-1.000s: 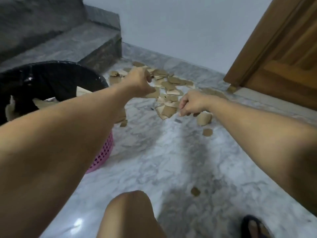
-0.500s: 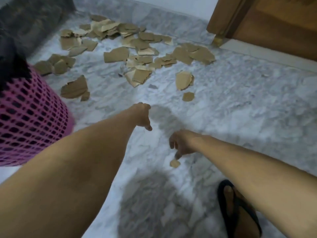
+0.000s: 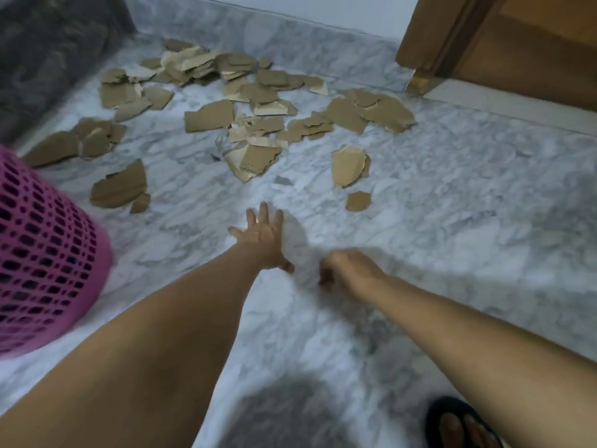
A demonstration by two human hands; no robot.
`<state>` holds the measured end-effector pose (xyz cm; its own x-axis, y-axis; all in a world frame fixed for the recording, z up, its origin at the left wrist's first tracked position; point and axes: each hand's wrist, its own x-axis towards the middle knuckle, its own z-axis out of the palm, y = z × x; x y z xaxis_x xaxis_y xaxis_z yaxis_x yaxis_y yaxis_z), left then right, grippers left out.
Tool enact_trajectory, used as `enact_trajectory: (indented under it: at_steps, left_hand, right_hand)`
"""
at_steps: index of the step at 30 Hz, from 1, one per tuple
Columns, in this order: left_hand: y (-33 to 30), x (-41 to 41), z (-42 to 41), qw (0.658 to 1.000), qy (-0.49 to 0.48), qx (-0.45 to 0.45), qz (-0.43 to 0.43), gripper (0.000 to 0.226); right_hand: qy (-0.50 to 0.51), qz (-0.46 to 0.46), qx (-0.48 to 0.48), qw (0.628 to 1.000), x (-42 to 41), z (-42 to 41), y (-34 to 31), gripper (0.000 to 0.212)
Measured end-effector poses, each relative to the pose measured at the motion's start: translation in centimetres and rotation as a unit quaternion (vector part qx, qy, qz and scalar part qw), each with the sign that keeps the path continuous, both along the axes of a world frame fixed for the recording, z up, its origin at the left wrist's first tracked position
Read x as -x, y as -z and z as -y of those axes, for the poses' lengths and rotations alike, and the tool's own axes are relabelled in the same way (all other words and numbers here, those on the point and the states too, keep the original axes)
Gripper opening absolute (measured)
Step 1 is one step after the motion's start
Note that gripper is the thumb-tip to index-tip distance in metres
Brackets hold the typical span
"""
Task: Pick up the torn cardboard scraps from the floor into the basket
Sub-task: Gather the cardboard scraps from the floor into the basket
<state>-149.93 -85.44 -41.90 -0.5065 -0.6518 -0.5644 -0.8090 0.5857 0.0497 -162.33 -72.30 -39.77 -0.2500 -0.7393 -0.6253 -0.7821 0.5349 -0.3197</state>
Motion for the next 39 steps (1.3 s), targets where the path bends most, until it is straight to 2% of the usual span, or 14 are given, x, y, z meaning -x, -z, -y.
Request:
enact_trajectory:
  at_steps: [5, 8, 12, 17, 19, 22, 25, 29, 34, 39]
  left_hand:
    - [0.4, 0.9, 1.8, 0.999, -0.03, -0.036, 0.017, 0.147]
    - [0.6, 1.4, 2.1, 0.998, -0.033, -0.048, 0.03, 0.147]
    - [1.0, 1.6, 2.2, 0.997, -0.041, -0.053, 0.035, 0.147]
    - [1.4, 1.6, 2.2, 0.997, -0.04, -0.062, 0.034, 0.147]
    - [1.6, 1.6, 2.3, 0.997, -0.04, -0.059, 0.032, 0.147]
    - [1.2, 1.6, 2.3, 0.997, -0.045, -0.06, 0.027, 0.147]
    - [0.7, 1.7, 2.1, 0.996, -0.049, -0.06, 0.035, 0.147]
    - [-0.2, 2.3, 2.2, 0.994, -0.052, -0.054, 0.074, 0.144]
    - [-2.2, 3.8, 3.1, 0.987, -0.081, -0.084, 0.115, 0.127]
    - [-4.9, 5.8, 5.5, 0.977, -0.131, -0.134, 0.106, 0.094]
  right_hand:
    - [0.009, -0.109, 0.09, 0.99, 6.7, 5.9, 1.0, 0.016]
    - [-0.001, -0.186, 0.104, 0.977, 9.4, 8.6, 1.5, 0.021]
    - [0.033, -0.165, 0.074, 0.983, 12.4, 11.7, 2.3, 0.031]
    - [0.09, -0.123, 0.109, 0.982, 15.0, 15.2, 1.9, 0.043]
    - [0.114, -0.096, 0.113, 0.982, 15.7, 16.3, 1.5, 0.063]
    - [0.121, -0.111, 0.055, 0.985, 16.4, 17.6, 1.1, 0.103]
    - [0.173, -0.077, 0.009, 0.982, 16.7, 18.7, 1.0, 0.124]
    - [0.175, -0.117, -0.044, 0.977, 17.5, 18.9, 1.4, 0.12]
    - [0.149, -0.065, 0.024, 0.986, 19.0, 19.0, 0.3, 0.083]
    - [0.113, -0.023, 0.086, 0.99, 20.3, 19.7, -2.3, 0.082]
